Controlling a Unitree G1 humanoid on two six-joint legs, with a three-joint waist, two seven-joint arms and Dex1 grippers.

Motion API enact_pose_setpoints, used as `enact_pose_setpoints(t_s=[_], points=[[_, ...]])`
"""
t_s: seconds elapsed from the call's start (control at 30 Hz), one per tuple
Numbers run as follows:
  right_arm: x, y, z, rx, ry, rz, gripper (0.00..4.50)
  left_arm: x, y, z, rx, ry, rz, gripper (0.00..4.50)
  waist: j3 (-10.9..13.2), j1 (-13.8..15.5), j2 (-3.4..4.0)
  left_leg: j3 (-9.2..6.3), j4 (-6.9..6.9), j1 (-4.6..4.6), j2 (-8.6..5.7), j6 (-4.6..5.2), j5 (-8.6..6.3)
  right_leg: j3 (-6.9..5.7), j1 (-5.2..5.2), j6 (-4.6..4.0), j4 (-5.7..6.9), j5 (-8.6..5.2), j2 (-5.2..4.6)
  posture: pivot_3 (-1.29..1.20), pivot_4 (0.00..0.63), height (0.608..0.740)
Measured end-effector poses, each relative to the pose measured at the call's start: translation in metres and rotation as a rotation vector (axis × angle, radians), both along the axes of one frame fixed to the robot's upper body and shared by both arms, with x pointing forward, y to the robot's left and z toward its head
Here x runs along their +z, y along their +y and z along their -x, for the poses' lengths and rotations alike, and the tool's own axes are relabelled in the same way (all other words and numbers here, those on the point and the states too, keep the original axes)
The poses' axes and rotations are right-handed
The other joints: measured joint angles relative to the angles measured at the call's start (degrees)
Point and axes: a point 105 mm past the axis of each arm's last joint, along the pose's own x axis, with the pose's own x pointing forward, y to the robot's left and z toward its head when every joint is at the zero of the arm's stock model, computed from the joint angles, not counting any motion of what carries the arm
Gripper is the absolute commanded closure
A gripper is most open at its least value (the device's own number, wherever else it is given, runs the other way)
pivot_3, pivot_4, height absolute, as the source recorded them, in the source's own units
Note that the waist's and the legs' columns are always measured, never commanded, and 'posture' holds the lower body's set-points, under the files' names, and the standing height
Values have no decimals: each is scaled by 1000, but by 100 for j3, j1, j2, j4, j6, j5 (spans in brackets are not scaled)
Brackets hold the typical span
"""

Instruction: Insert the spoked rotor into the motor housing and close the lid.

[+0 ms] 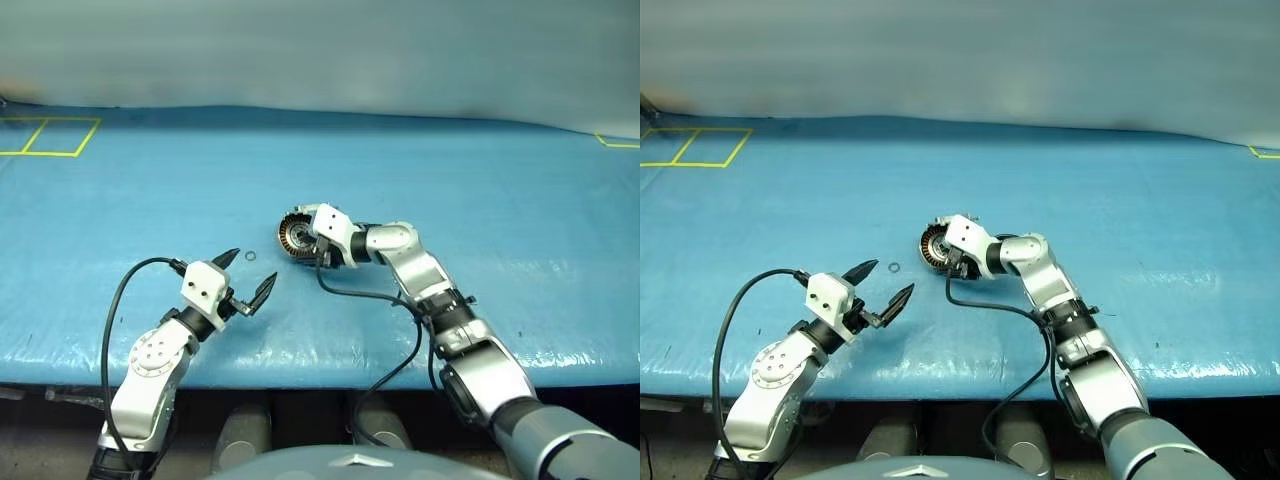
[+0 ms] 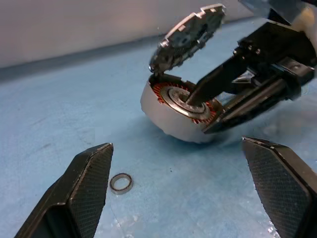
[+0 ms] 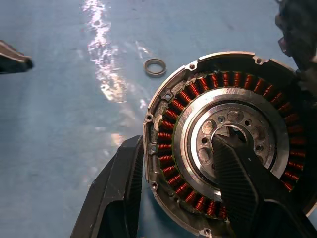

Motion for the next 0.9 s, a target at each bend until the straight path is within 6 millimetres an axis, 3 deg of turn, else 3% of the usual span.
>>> enact_pose_setpoints(t_s=[0.2,0.47,0.57,0.73,0.9], points=[[-2,-12,26,7,6,56,2488,1,-4,-1,-18,-2,4,0,-1,42,-4,1,5,0,0,-1,0,-1,3,0,-2,-2,-1,0,150,740],[-3,-12,28,-32,18,65,2488,2,-8,-2,-39,-6,6,0,-5,93,-11,1,6,0,0,-1,1,-2,4,0,-3,-2,-2,0,150,740],[-4,-11,28,-36,20,60,1759,2,-8,-2,-38,-7,3,0,-6,100,-14,1,6,0,0,-1,1,-2,3,0,-3,-2,-1,0,150,740],[-4,-6,29,-55,30,24,127,1,-7,-2,-37,-3,0,0,-5,123,-14,0,5,-5,0,-1,1,-3,-1,0,-7,-2,-2,0,150,740],[10,-7,31,-101,78,-105,56,0,-6,-1,-42,-1,-5,0,1,141,-14,0,5,-11,0,-1,1,-4,-6,0,-8,-2,-2,0,150,740]])
